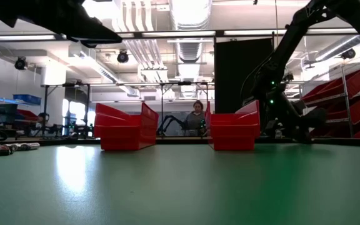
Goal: Sort batteries
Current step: Put the black battery into the right red bin
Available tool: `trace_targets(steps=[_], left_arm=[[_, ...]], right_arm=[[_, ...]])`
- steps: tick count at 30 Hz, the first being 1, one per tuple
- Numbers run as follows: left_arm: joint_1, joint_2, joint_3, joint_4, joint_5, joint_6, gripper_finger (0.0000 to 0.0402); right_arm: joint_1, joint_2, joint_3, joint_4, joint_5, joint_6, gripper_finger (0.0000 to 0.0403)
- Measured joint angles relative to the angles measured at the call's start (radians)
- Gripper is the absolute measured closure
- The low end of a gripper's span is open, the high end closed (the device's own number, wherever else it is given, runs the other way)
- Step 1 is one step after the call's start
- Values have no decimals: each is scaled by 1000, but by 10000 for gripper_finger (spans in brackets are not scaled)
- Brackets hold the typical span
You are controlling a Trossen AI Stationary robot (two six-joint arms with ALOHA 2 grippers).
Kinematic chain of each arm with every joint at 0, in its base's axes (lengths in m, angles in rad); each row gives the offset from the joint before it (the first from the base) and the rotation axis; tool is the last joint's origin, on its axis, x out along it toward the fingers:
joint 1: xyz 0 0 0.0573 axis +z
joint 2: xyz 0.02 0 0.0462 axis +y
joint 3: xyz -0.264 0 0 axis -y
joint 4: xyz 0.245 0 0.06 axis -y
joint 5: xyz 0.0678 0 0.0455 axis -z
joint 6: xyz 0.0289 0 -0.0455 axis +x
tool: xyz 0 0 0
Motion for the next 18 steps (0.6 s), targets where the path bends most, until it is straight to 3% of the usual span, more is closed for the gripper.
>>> trace_targets(steps=[11, 18], left_arm=[[0, -13, -11, 35, 2, 4, 265], [0, -33, -76, 139, 3, 55, 265]], right_arm=[[58, -83, -21, -41, -38, -80, 349], [159, -287, -20, -30, 93, -272, 349]])
